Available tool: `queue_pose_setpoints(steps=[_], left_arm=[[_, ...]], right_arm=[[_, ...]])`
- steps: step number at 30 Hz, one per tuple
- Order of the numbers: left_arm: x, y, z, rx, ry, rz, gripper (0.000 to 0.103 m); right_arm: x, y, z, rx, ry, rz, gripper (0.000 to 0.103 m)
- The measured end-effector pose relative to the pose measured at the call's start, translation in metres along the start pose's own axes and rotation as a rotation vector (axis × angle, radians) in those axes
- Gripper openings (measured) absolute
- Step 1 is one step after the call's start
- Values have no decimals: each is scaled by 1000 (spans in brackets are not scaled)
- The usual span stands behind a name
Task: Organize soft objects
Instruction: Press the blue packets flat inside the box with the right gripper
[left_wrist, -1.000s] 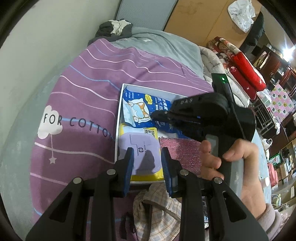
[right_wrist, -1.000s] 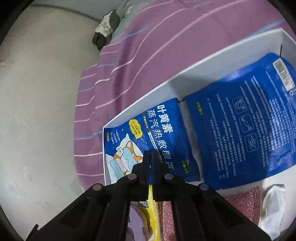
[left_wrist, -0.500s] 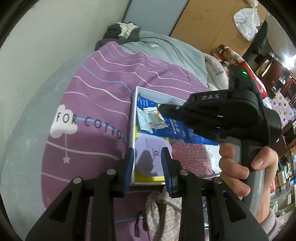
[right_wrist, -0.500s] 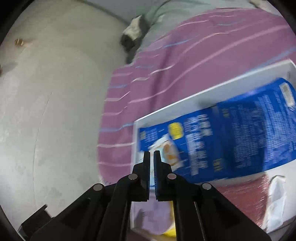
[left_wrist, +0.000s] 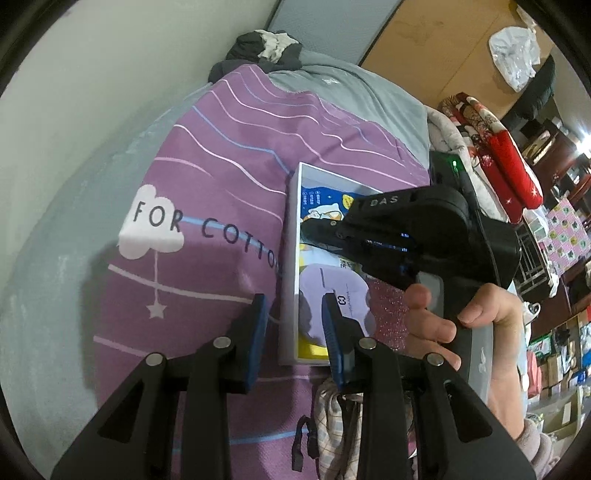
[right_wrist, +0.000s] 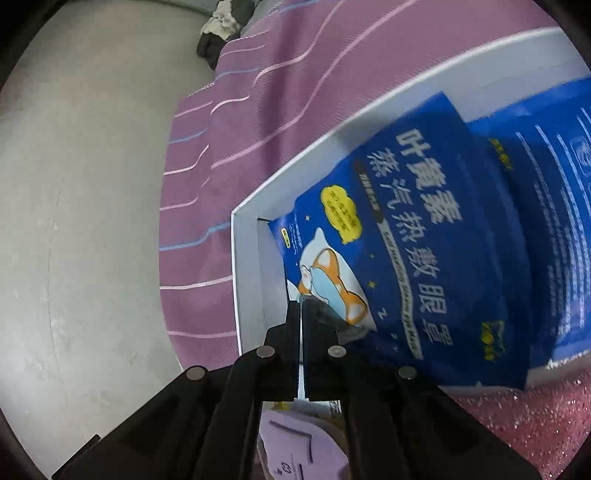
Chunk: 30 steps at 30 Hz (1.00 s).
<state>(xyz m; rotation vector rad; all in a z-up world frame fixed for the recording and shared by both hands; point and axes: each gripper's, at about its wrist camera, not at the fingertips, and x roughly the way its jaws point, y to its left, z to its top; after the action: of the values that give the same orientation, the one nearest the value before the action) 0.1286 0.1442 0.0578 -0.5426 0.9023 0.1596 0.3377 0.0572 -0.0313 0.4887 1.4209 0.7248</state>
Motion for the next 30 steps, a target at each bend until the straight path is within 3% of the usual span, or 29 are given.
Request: queue_pose_setpoints(steps=[4, 7, 10, 12, 16, 20, 27, 30], left_arm=[[-1, -3, -1, 16, -6, 6, 32], [-1, 1, 0, -1, -10, -3, 32], [-1, 2, -1, -7, -6, -9, 32], [-1, -1, -1, 3, -7, -8, 32], [-1, -4, -1, 17, -7, -4, 32], [0, -4, 0, 10, -3, 2, 32], [1, -13, -1, 38, 2, 8, 32], [0, -14, -2, 46, -1, 4, 32]], right_arm=[[-1, 14, -1, -58, 5, -36, 0], [-40, 23, -3, -119, -113, -62, 1], [-68, 14, 4, -81, -199, -108, 1], [-69, 0, 13, -38, -188, -121, 2], [-40, -12, 8, -65, -84, -156, 2], [-35, -19, 4, -49, -125, -132, 0], [-25, -6, 5, -125, -150, -194, 0], [-33, -9, -1, -125, -166, -177, 0]])
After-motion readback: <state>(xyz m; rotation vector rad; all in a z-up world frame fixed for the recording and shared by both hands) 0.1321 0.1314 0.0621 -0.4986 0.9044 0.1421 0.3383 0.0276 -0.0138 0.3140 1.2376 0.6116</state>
